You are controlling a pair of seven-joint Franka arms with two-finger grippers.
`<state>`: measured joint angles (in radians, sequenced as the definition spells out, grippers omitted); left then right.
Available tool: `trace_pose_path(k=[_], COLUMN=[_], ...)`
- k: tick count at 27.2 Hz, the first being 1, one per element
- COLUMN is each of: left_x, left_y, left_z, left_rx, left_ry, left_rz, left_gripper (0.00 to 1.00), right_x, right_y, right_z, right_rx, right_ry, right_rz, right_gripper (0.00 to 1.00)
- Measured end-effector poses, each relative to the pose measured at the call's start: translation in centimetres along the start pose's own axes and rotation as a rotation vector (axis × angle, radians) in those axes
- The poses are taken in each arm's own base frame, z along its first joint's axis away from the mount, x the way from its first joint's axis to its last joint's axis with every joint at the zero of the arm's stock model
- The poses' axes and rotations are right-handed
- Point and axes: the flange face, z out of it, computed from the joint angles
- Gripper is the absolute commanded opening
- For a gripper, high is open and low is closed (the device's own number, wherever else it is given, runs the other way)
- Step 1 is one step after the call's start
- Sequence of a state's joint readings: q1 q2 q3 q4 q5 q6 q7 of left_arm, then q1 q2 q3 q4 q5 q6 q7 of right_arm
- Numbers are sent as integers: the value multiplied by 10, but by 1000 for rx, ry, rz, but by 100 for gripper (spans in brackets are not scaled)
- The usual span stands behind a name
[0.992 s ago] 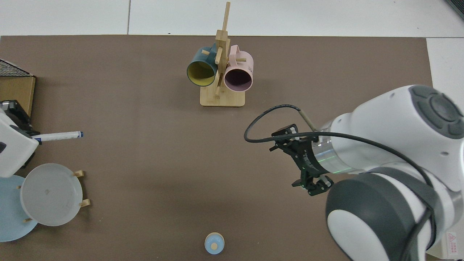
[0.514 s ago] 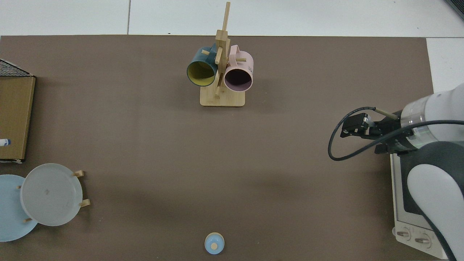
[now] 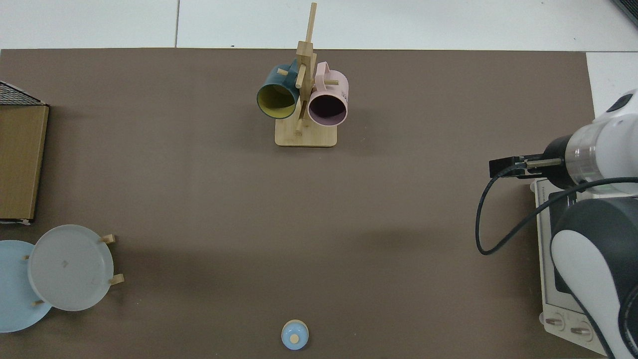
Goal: Put markers into pen holder
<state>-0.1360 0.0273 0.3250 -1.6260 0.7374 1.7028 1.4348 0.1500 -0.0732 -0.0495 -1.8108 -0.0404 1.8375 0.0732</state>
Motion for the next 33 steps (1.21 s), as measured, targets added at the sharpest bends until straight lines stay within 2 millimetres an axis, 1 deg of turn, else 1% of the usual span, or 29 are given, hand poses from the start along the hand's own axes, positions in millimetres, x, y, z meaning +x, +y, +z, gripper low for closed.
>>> trace_pose_path(k=[3,5,7,9,12,16,18,22,25,26,27,28,31,33], left_x=[-2,-3,-4,-5,-12,-21,-24,-23,-17,-14,-11,-9,-4,-5], left_y=[-12,-20,-31,-41,-51,-58,-60,-63,-66,-67,-68,-69,-71,-71], left_z=[8,17,32,43,54,62,67,83,96,99,101,103,105,105], left_rx=[10,5,-5,-8,-12,-11,-11,-30,-48,-53,-55,-57,-57,-57], left_ry=[-14,-26,-43,-56,-72,-84,-88,-95,-101,-103,-105,-106,-107,-108], left_rz=[23,29,29,24,7,-14,-18,-20,-30,-36,-42,-50,-67,-77], left_gripper=[0,0,0,0,0,0,0,0,0,2,44,99,100,100], right_x=[1,1,1,0,-1,-2,-1,2,4,5,5,5,6,6], right_y=[2,2,3,6,11,21,24,27,32,34,34,35,34,33], right_z=[0,0,-2,-8,-22,-44,-51,-52,-48,-47,-46,-45,-44,-44], right_rx=[-30,-36,-43,-48,-54,-55,-42,-11,-6,-4,-3,0,19,33], right_ry=[2,1,-2,-12,-29,-37,-42,-43,-50,-52,-53,-55,-57,-59], right_rz=[-50,-60,-62,-59,-49,-15,14,47,63,66,68,70,74,76], right_gripper=[100,100,100,100,100,100,100,100,100,100,100,100,100,100])
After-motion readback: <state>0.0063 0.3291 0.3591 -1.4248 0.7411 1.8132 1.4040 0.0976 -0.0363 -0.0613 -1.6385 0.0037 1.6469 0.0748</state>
